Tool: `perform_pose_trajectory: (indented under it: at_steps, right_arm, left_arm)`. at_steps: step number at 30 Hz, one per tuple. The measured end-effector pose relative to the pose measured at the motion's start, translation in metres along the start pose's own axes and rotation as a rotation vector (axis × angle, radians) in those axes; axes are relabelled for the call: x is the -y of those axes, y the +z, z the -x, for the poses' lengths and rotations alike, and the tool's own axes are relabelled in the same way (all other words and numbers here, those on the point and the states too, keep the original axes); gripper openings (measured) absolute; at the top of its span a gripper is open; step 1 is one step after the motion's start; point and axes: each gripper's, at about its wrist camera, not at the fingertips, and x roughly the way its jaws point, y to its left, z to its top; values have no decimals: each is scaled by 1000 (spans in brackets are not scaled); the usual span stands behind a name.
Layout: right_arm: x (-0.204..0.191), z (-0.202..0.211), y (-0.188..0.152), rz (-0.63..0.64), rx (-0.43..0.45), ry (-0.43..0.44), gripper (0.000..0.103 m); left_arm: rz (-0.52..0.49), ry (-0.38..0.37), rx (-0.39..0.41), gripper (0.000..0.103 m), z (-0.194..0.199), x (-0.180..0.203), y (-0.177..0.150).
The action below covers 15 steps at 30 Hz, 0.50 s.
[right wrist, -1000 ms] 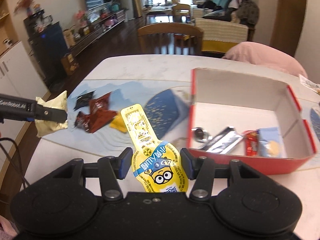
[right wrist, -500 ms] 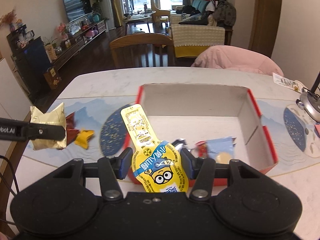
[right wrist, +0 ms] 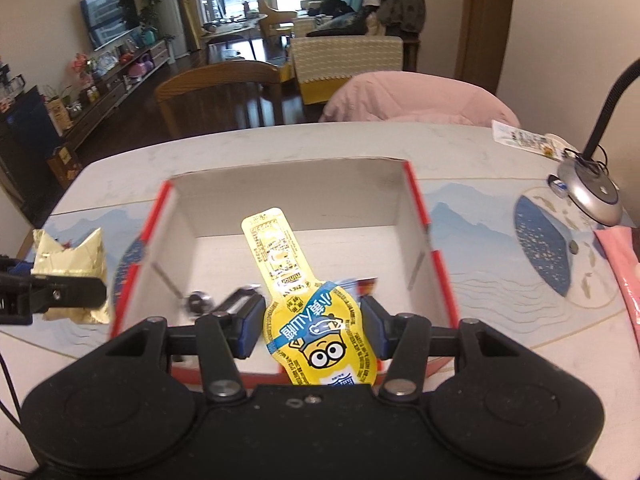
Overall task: Organize snacks
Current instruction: 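Carry the yellow pack into the box with the right gripper while the left carries the cream packet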
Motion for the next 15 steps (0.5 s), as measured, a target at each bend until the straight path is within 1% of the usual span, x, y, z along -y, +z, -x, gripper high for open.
perform_pose_trajectory:
  at_steps: [5, 12, 15]
  right_arm:
    - [23, -11, 8, -24, -12, -11, 51]
    - [35, -32, 23, -15, -42, -29, 51]
    - [43, -47, 28, -25, -72, -23, 51]
  left_arm:
    - [-20, 23, -32, 52, -25, 18, 9]
    - [-20, 49, -93, 52, -62, 34, 20]
    - [-30, 62, -113, 52, -76, 40, 24]
